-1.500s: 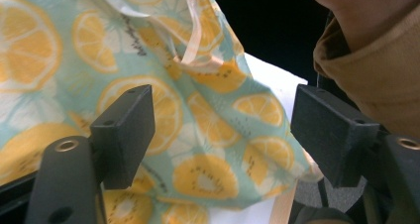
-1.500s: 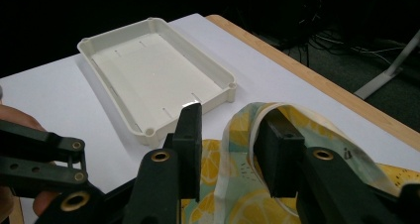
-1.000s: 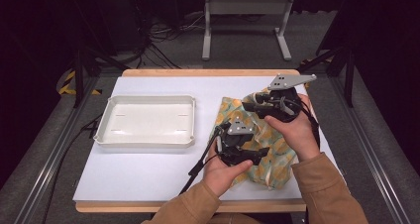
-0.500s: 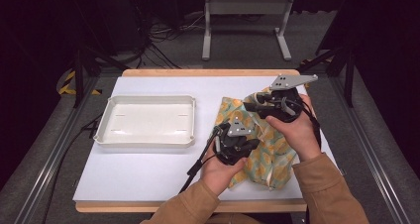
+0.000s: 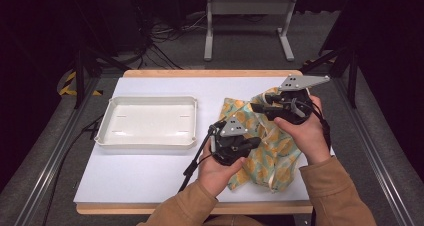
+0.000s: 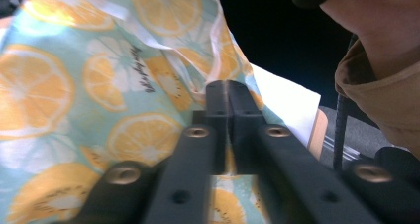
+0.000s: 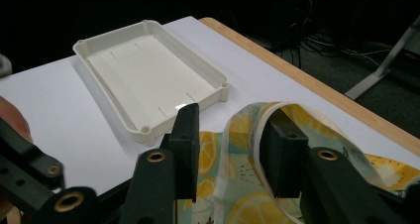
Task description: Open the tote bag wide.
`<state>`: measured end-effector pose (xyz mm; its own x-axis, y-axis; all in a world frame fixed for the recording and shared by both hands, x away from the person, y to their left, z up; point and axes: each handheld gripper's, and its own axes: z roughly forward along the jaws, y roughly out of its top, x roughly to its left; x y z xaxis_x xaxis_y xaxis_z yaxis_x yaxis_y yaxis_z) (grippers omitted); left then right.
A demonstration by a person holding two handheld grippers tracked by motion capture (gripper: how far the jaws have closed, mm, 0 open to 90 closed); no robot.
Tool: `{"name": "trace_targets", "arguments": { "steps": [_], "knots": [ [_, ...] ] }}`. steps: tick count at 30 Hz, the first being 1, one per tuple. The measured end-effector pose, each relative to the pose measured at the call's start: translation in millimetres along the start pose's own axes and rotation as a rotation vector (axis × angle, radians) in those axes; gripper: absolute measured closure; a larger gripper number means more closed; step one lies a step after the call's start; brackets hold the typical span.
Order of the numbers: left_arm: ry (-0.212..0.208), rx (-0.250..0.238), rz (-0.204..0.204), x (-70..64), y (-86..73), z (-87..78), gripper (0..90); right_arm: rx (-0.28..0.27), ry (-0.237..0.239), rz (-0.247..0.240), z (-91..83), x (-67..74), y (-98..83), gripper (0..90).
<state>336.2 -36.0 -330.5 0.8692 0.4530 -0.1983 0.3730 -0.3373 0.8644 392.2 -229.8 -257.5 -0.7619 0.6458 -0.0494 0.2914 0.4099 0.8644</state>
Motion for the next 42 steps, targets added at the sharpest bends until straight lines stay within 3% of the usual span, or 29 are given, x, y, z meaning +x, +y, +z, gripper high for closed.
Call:
{"name": "trace_targets", "arguments": {
  "steps": [2,3,5,8,11,14,19,23,30,33,37,42],
  "knots": [
    [0.016,0.006,-0.011,-2.6,-0.2,6.5,49.9,-0.004,0.000,-0.002,0.1,1.0,0.8,62.9],
    [0.029,0.007,-0.016,-3.6,-0.1,9.3,49.9,-0.005,0.002,-0.004,0.1,2.1,1.3,62.9],
    [0.071,0.013,-0.033,-5.7,0.1,13.1,32.3,-0.006,0.000,-0.008,0.2,2.7,1.7,62.9],
    [0.127,0.030,-0.038,-8.5,0.6,19.5,16.0,-0.009,0.001,-0.007,0.4,2.5,1.6,62.9],
    [0.125,0.034,-0.046,-8.6,1.0,26.3,14.0,-0.010,0.000,-0.007,1.1,3.0,1.4,62.9],
    [0.116,0.049,-0.049,-9.1,0.5,33.3,20.6,-0.013,-0.001,-0.010,1.7,4.4,1.6,62.9],
    [0.129,0.062,-0.040,-8.2,-0.2,35.7,45.4,-0.018,0.000,-0.012,1.2,5.7,1.8,62.9],
    [0.125,0.073,-0.036,-7.8,-1.5,35.5,52.8,-0.020,0.001,-0.014,0.2,5.8,1.4,62.8],
    [0.093,0.116,-0.062,-2.2,-9.3,37.2,55.6,-0.027,-0.001,-0.011,-2.1,4.0,-0.6,62.8],
    [0.081,0.131,-0.060,-1.1,-10.8,38.5,63.8,-0.031,-0.002,-0.011,-2.3,3.9,-0.7,62.8],
    [0.069,0.139,-0.041,-1.0,-10.7,37.5,83.0,-0.031,-0.002,-0.013,-1.8,4.2,-0.7,62.8],
    [0.060,0.133,-0.018,-2.1,-10.5,35.3,88.4,-0.029,-0.003,-0.010,-1.2,3.3,-2.2,62.8]
  ]
}}
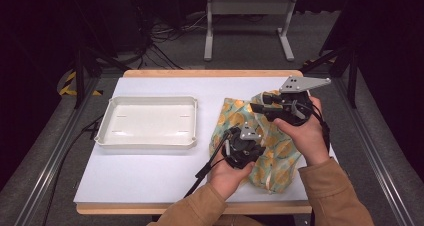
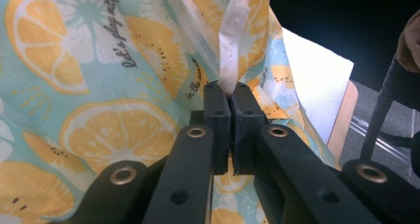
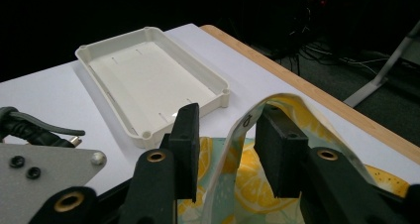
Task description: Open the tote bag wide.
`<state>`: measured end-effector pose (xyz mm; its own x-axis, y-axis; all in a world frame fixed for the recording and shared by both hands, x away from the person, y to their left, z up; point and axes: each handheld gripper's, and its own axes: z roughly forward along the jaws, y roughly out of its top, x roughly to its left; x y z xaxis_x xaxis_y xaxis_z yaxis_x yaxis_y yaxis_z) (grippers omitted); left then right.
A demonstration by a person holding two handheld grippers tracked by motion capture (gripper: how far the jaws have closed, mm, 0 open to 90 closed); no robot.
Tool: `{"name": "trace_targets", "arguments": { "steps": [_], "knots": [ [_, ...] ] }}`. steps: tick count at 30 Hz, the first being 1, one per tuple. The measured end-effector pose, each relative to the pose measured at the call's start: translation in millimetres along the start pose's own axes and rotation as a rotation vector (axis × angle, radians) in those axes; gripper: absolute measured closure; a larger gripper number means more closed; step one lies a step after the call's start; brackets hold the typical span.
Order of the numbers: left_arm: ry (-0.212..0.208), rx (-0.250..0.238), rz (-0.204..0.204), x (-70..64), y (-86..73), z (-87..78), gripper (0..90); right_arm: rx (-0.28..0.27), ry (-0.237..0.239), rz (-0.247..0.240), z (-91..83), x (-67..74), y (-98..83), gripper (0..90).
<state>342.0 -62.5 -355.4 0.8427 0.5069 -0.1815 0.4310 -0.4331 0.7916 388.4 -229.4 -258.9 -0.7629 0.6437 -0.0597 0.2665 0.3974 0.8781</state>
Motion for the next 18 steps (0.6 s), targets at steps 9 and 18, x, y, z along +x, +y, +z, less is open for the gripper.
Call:
{"name": "trace_targets", "arguments": {
  "steps": [9,18],
  "knots": [
    [0.008,-0.070,0.013,3.7,4.7,-15.2,89.0,0.007,0.006,0.012,-3.9,-2.3,-3.3,60.3],
    [0.027,-0.145,0.007,12.3,12.2,-37.0,89.0,0.002,0.012,0.026,-15.7,-5.9,-8.5,56.5]
  ]
}}
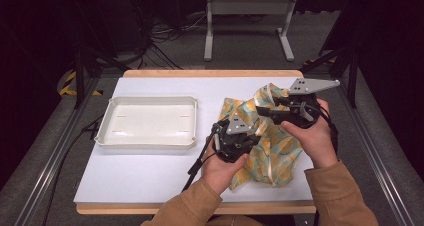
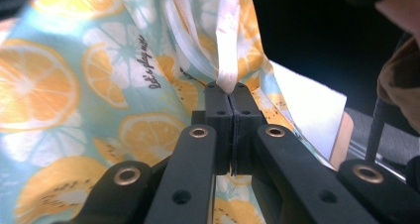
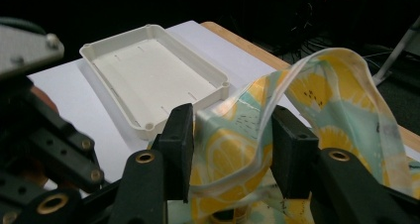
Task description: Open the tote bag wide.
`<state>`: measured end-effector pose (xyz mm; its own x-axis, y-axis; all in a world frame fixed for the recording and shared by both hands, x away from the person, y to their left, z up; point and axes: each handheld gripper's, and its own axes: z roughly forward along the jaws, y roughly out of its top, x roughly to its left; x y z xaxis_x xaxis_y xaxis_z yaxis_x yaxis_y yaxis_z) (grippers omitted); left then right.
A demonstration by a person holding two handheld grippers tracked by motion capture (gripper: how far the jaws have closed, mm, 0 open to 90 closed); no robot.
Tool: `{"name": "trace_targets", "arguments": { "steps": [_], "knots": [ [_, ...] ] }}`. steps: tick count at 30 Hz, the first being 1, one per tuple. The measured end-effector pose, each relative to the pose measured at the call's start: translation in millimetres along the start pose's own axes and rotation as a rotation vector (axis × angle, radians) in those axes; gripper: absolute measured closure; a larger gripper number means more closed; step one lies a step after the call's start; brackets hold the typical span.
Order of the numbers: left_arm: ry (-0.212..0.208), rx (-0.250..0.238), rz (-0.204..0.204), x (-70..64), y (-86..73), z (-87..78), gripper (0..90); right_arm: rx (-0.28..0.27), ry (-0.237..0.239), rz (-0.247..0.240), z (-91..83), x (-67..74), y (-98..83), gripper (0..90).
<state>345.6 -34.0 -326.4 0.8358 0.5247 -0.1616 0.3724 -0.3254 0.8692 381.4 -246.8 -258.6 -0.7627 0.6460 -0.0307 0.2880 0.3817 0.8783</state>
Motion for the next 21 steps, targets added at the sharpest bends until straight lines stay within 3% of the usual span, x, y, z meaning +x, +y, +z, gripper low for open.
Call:
{"name": "trace_targets", "arguments": {
  "steps": [11,21],
  "knots": [
    [0.032,-0.105,-0.034,14.5,13.8,-31.7,89.0,-0.022,0.010,0.027,-26.3,-6.2,-10.9,54.5],
    [0.080,-0.151,-0.055,29.6,17.6,-52.7,88.9,-0.005,0.023,0.028,-42.9,-6.6,-25.1,54.6]
  ]
}}
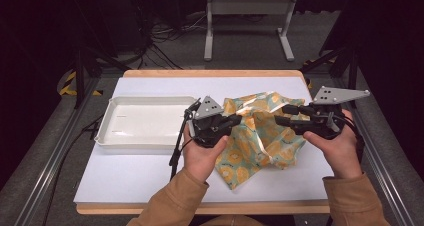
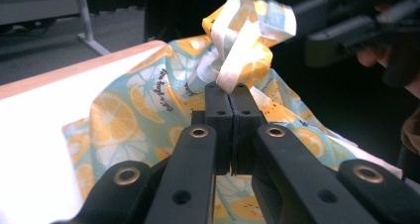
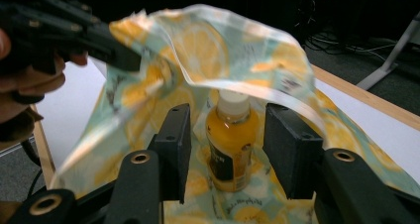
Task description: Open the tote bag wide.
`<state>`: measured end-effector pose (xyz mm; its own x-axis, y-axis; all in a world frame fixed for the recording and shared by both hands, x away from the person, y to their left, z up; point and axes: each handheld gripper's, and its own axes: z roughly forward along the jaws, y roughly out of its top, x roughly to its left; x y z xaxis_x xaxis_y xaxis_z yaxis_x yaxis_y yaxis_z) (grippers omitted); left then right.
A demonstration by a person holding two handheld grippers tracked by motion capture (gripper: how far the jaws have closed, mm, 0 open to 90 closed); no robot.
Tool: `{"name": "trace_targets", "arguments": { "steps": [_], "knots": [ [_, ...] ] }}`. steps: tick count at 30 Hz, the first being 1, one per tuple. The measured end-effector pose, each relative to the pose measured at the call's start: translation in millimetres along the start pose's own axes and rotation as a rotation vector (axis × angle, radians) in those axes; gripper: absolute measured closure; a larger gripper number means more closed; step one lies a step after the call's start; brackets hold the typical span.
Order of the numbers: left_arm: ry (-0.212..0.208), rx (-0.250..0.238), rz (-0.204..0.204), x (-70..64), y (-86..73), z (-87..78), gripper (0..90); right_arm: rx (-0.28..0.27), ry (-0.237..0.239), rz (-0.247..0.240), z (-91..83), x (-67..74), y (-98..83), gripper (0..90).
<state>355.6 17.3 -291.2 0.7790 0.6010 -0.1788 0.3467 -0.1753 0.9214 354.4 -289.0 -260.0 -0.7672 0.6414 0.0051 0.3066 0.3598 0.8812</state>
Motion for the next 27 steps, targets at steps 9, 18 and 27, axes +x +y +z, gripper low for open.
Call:
{"name": "trace_targets", "arguments": {
  "steps": [9,18,27],
  "knots": [
    [0.056,-0.039,-0.024,17.5,1.6,-17.0,88.9,-0.027,-0.035,0.051,-15.4,-11.5,-19.9,55.2],
    [0.099,-0.045,-0.065,37.9,-1.1,-23.2,88.8,-0.028,-0.044,0.092,-13.7,-19.2,-37.8,55.8],
    [0.105,-0.042,-0.078,45.8,-2.2,-21.6,88.7,-0.032,-0.107,0.116,-13.4,-25.9,-45.0,52.7]
  ]
}}
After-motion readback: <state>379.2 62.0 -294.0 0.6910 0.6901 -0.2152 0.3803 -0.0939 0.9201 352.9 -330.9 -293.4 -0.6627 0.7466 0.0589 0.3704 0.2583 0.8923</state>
